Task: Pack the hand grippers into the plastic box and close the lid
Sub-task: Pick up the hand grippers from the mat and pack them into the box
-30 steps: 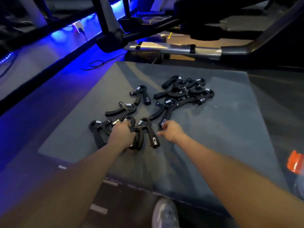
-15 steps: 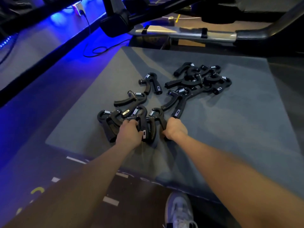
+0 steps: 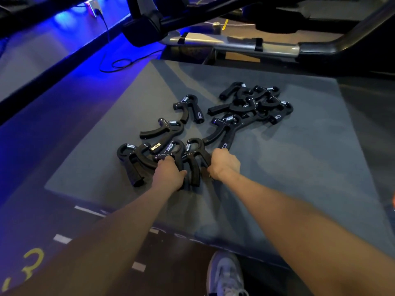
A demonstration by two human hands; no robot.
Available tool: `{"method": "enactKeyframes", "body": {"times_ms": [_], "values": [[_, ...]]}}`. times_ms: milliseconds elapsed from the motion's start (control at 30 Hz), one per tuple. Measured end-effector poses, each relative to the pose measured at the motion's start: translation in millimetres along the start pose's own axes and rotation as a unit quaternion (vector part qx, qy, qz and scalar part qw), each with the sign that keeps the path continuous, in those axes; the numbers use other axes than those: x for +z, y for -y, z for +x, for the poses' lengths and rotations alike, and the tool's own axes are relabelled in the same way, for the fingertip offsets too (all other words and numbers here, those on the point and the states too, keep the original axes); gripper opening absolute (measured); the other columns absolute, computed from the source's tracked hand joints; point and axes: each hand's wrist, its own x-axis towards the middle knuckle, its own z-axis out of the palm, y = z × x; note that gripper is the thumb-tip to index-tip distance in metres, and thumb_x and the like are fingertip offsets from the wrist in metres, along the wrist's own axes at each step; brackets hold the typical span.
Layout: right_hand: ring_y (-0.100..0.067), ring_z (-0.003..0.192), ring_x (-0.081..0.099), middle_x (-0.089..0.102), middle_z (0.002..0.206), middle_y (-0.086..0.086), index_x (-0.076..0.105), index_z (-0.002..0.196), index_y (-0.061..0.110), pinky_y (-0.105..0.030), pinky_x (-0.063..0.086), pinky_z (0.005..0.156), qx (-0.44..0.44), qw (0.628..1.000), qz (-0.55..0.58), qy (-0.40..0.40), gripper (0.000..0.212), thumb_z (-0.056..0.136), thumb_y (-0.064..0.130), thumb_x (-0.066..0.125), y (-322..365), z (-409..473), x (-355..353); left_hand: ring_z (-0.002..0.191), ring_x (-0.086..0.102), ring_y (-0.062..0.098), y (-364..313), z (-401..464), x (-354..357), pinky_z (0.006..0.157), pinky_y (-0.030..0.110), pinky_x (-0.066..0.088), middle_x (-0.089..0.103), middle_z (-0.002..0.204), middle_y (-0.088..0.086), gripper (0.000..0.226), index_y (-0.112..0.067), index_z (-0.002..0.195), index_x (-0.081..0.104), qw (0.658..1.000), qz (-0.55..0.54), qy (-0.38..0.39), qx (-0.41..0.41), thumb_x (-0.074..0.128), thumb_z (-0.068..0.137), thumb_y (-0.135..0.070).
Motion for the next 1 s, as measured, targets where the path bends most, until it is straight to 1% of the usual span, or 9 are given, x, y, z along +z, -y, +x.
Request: {"method": "enactKeyframes", "body": {"times_ms": [100, 267, 433, 533, 667, 733, 800, 867, 1000], "values": [[-0.038, 0.113, 0.057, 0.054, 0.126, -0.015, 0.056, 0.120, 0.003, -0.038, 0.049, 0.087, -0.011, 1.000, -0.006, -0.007, 0.034, 0.088, 0.013, 0.058, -1.6, -2.0, -0.8, 0.108, 0.058, 0.036, -4.4, 4.7, 2.3, 0.090, 0.041, 0.048, 0.060, 0.117, 0.020, 0.051, 0.001, 0.115, 0.051, 1.000, -0.004, 0.016, -0.016, 0.071, 0.078, -0.029], [-0.036, 0.115, 0.055, 0.051, 0.127, -0.014, 0.055, 0.121, 0.004, -0.038, 0.048, 0.085, -0.021, 0.999, -0.024, -0.014, 0.033, 0.088, 0.009, 0.056, -11.6, -4.1, -7.9, 0.097, 0.065, 0.037, -11.8, 6.3, -4.2, 0.082, 0.041, 0.056, 0.066, 0.106, 0.021, 0.031, 0.001, 0.099, 0.061, 0.999, -0.010, 0.028, -0.037, 0.072, 0.074, -0.012], [-0.033, 0.116, 0.056, 0.054, 0.126, -0.012, 0.055, 0.122, 0.009, -0.036, 0.048, 0.089, -0.007, 0.998, -0.013, -0.056, 0.033, 0.088, 0.008, 0.053, -27.1, -7.7, -33.5, 0.097, 0.065, 0.032, -32.0, -4.8, -14.7, 0.083, 0.037, 0.052, 0.067, 0.091, 0.017, 0.015, -0.010, 0.074, 0.058, 0.996, -0.084, 0.031, -0.010, 0.073, 0.075, -0.008], [-0.032, 0.117, 0.057, 0.056, 0.127, -0.014, 0.053, 0.122, 0.007, -0.037, 0.048, 0.092, 0.008, 0.997, -0.006, -0.074, 0.034, 0.090, 0.015, 0.055, -40.5, -15.3, -61.5, 0.075, 0.061, 0.028, -57.9, -16.2, -18.8, 0.073, 0.037, 0.051, 0.062, 0.082, 0.013, 0.023, -0.016, 0.064, 0.055, 0.980, -0.193, 0.050, 0.014, 0.071, 0.078, -0.007], [-0.032, 0.118, 0.057, 0.057, 0.128, -0.012, 0.049, 0.124, 0.007, -0.036, 0.046, 0.092, 0.036, 0.995, -0.004, -0.095, 0.035, 0.089, 0.012, 0.055, -65.9, -31.0, -105.0, 0.072, 0.058, 0.023, -103.7, -41.5, -21.8, 0.065, 0.031, 0.048, 0.062, 0.085, 0.010, 0.018, -0.013, 0.084, 0.057, 0.924, -0.364, 0.108, 0.041, 0.065, 0.081, 0.003], [-0.032, 0.116, 0.059, 0.059, 0.125, -0.011, 0.051, 0.120, 0.009, -0.035, 0.048, 0.089, 0.058, 0.993, 0.010, -0.100, 0.035, 0.085, 0.010, 0.058, -79.8, -42.3, -126.8, 0.068, 0.057, 0.018, -127.3, -56.4, -23.0, 0.063, 0.029, 0.047, 0.061, 0.079, 0.006, 0.023, -0.015, 0.081, 0.054, 0.900, -0.408, 0.141, 0.050, 0.062, 0.083, 0.006], [-0.031, 0.110, 0.062, 0.063, 0.118, -0.010, 0.056, 0.113, 0.011, -0.033, 0.049, 0.082, 0.078, 0.991, 0.040, -0.104, 0.035, 0.080, 0.014, 0.068, -93.0, -55.0, -147.6, 0.066, 0.057, 0.016, -146.3, -68.8, -22.2, 0.058, 0.027, 0.048, 0.061, 0.079, 0.005, 0.024, -0.015, 0.082, 0.053, 0.893, -0.417, 0.159, 0.064, 0.062, 0.083, 0.007], [-0.029, 0.100, 0.066, 0.067, 0.105, -0.008, 0.061, 0.101, 0.012, -0.030, 0.050, 0.076, 0.093, 0.985, 0.100, -0.101, 0.031, 0.074, 0.016, 0.076, -106.6, -64.7, -162.1, 0.070, 0.059, 0.020, -162.3, -78.8, -18.3, 0.059, 0.030, 0.050, 0.063, 0.089, 0.010, 0.025, -0.011, 0.094, 0.054, 0.889, -0.421, 0.164, 0.078, 0.063, 0.081, 0.009], [-0.028, 0.091, 0.070, 0.072, 0.096, -0.010, 0.069, 0.091, 0.011, -0.037, 0.057, 0.085, 0.105, 0.963, 0.232, -0.086, 0.027, 0.067, 0.016, 0.081, -133.2, -79.2, -166.3, 0.083, 0.061, 0.028, -189.0, -97.2, -6.5, 0.060, 0.030, 0.048, 0.064, 0.097, 0.016, 0.036, -0.008, 0.105, 0.050, 0.889, -0.410, 0.173, 0.108, 0.065, 0.078, 0.011]]}}
